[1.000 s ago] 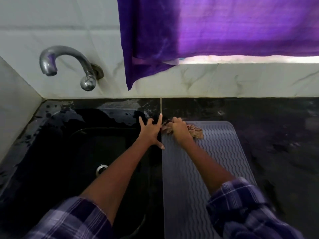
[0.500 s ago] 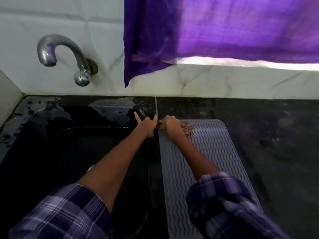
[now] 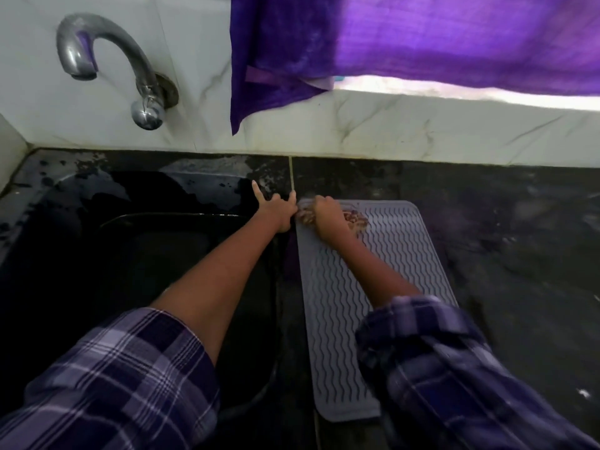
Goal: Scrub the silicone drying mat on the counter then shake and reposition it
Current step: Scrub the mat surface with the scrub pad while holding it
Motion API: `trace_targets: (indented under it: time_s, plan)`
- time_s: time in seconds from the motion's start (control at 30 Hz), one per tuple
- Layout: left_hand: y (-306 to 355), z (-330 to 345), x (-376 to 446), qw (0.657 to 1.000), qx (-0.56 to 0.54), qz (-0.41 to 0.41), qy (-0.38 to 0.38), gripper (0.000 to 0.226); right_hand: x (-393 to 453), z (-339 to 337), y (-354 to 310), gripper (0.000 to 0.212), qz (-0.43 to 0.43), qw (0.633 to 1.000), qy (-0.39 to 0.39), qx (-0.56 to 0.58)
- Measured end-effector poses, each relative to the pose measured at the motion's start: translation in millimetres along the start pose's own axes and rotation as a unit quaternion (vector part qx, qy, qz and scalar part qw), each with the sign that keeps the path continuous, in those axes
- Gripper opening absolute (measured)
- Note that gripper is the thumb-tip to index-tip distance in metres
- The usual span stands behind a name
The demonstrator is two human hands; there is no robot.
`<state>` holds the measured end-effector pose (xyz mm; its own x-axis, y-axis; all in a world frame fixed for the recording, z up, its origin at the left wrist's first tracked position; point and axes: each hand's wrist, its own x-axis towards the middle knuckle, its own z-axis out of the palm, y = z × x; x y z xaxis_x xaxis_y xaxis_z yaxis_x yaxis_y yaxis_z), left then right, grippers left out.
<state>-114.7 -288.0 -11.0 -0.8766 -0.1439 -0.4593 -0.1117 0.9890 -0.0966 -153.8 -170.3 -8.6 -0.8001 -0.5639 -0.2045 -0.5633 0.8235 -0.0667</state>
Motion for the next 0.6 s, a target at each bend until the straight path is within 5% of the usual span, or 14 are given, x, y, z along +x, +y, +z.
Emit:
trace_targets:
  time_s: [0.1, 0.23, 0.3, 0.5, 0.6]
  plan:
    - [1, 3, -4, 1.000, -0.003, 0.000, -0.008, 0.075, -49, 16, 6, 0.025, -0.012, 0.997, -0.048, 0.064]
    - [6, 3, -7, 1.000, -0.017, -0.014, -0.005, 0.078, -109, 15, 13, 0.027, -0.008, 0.970, -0.233, 0.072]
    - [8, 1, -9, 0.999, -0.022, -0.020, -0.017, 0.077, -94, -4, 11, 0.018, -0.043, 0.961, -0.261, 0.076]
    - [10, -1, -5, 0.999, 0.016, -0.024, -0.021, 0.072, -28, 2, -10, 0.024, -0.015, 0.999, -0.015, 0.028]
    - [8, 2, -3, 0.999, 0.025, -0.021, -0.017, 0.069, -81, 28, -7, 0.019, -0.058, 0.994, 0.021, 0.086]
